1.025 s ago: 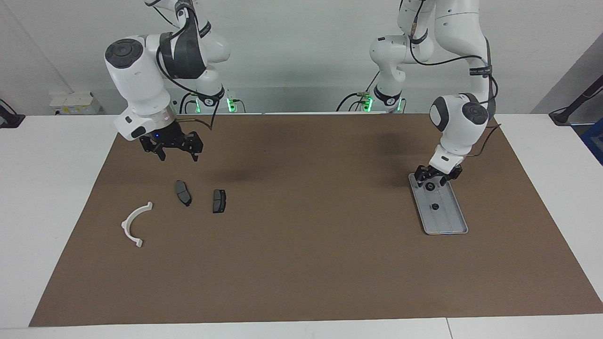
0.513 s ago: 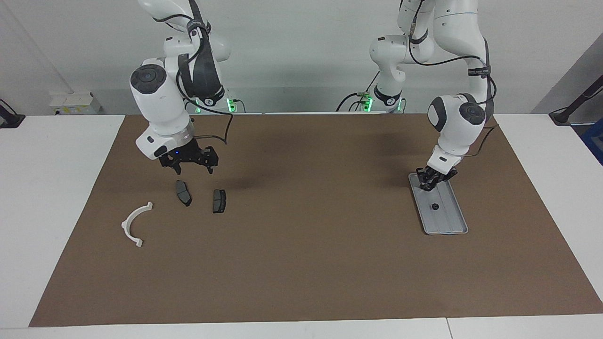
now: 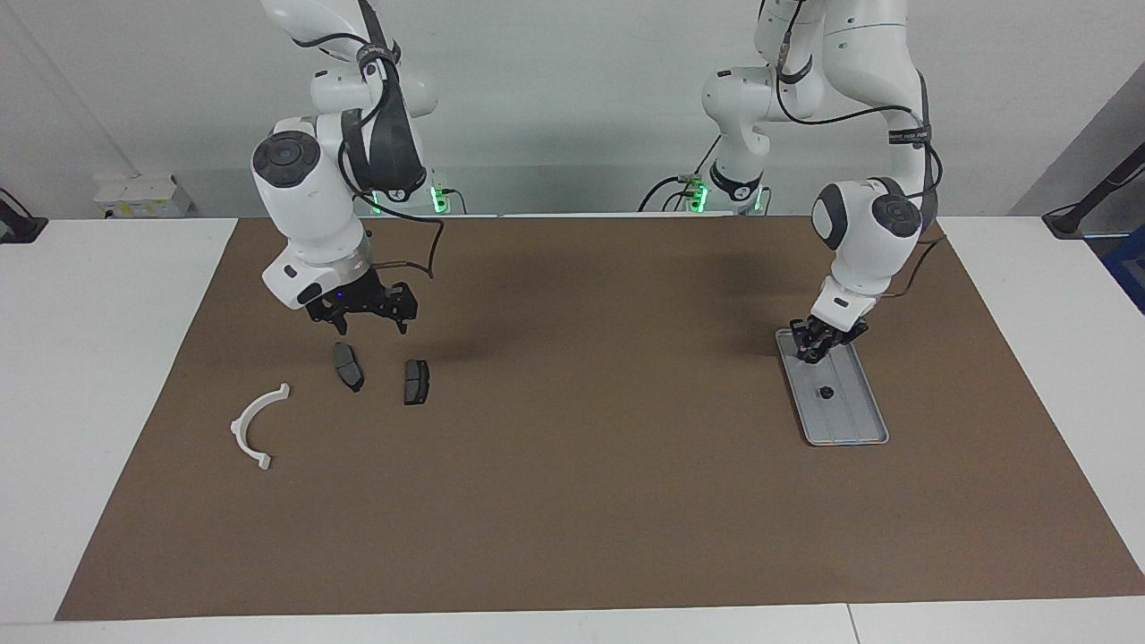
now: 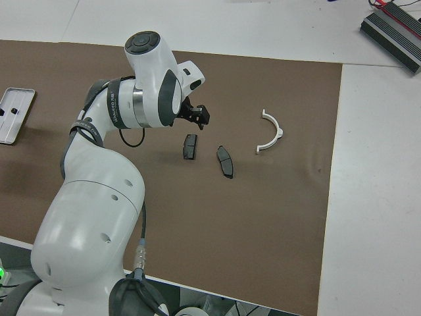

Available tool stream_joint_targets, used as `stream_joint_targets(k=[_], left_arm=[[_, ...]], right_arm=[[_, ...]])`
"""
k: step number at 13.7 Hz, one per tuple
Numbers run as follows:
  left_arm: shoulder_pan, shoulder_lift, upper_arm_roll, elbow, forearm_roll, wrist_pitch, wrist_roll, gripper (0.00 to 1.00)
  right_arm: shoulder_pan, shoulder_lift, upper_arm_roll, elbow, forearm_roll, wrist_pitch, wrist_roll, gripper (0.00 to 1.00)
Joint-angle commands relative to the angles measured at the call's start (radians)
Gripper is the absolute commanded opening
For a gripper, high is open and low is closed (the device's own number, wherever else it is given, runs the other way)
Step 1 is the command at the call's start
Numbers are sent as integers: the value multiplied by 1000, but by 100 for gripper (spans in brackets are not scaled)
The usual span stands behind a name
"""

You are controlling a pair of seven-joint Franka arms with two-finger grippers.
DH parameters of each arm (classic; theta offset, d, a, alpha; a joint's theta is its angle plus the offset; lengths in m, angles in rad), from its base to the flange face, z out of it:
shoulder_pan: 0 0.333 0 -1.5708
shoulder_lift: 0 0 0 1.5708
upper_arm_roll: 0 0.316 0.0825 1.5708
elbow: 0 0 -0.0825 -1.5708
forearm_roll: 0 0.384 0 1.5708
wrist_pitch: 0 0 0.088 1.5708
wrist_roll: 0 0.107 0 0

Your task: Place bearing gear from tray to pile

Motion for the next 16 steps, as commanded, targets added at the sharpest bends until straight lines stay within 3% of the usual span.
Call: stream_joint_targets(k=[1,4,6,8,16], left_arm=[[-217,75,11,148,-6,-68,-314,0],[-431,96,11,150,75,18,-651,0],[-538,189,13,195,106,38,-795,0],[-569,289,11,277,131,70,-881,0],[-637,333,11,222,141,182,-964,0]], right_arm=[[-2,-4,1,-6,15,18,3,100],[-5,-4,-1,-6,15,17,-1,100],[-9,-4,-1,-6,15,14,-4,100],[-28,-4,-1,-3,15,-2,-34,100],[-71,-7,-1,4,15,-3,-97,100]])
